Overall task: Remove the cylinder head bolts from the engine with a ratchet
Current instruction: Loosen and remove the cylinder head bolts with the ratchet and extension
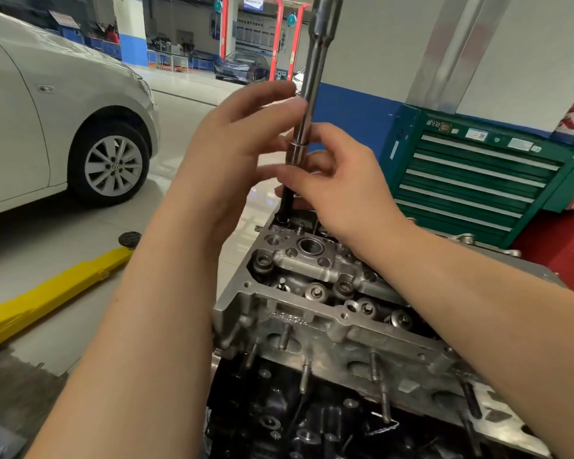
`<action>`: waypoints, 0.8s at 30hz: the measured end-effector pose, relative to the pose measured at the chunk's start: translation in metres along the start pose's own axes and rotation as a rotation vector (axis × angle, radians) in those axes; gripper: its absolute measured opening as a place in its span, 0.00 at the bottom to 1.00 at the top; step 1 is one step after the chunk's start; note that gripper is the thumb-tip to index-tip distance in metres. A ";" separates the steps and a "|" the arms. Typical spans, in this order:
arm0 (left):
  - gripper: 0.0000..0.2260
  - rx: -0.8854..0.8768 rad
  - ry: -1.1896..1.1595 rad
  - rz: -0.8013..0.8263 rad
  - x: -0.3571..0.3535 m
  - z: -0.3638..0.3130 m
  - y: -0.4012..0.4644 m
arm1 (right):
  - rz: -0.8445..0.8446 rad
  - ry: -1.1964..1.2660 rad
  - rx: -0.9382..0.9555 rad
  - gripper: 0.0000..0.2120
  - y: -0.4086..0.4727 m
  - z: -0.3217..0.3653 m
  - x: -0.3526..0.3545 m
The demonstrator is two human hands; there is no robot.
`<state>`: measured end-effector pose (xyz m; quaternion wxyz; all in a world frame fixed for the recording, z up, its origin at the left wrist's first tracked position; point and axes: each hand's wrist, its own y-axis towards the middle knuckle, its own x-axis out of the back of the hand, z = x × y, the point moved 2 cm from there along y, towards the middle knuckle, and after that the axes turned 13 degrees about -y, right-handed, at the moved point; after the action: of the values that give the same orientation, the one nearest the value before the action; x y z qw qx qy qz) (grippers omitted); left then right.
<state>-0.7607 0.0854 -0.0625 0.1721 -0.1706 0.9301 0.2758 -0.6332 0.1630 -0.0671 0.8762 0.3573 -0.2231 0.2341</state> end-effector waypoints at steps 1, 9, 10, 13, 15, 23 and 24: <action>0.14 -0.036 0.046 0.014 -0.002 -0.001 0.001 | -0.022 -0.033 0.001 0.15 0.001 -0.001 0.000; 0.10 -0.075 0.204 0.023 -0.004 0.004 0.005 | 0.106 -0.100 0.029 0.07 0.003 -0.004 0.000; 0.11 -0.052 0.195 0.024 -0.005 0.005 0.005 | 0.143 -0.049 0.024 0.09 0.003 -0.007 0.002; 0.10 0.041 0.162 0.065 -0.010 0.006 0.006 | 0.184 0.030 -0.028 0.12 0.001 -0.011 0.006; 0.10 0.064 0.184 0.072 -0.007 0.004 0.008 | 0.170 0.004 -0.075 0.11 0.001 -0.013 0.005; 0.12 -0.124 0.424 0.014 -0.011 0.000 0.015 | 0.077 -0.156 -0.064 0.15 0.007 -0.014 0.003; 0.10 -0.139 0.432 0.022 -0.012 0.000 0.015 | 0.085 -0.152 -0.063 0.14 0.006 -0.013 0.003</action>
<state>-0.7561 0.0998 -0.0509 -0.0462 -0.2269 0.9259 0.2983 -0.6313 0.1776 -0.0706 0.8567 0.3368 -0.3112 0.2360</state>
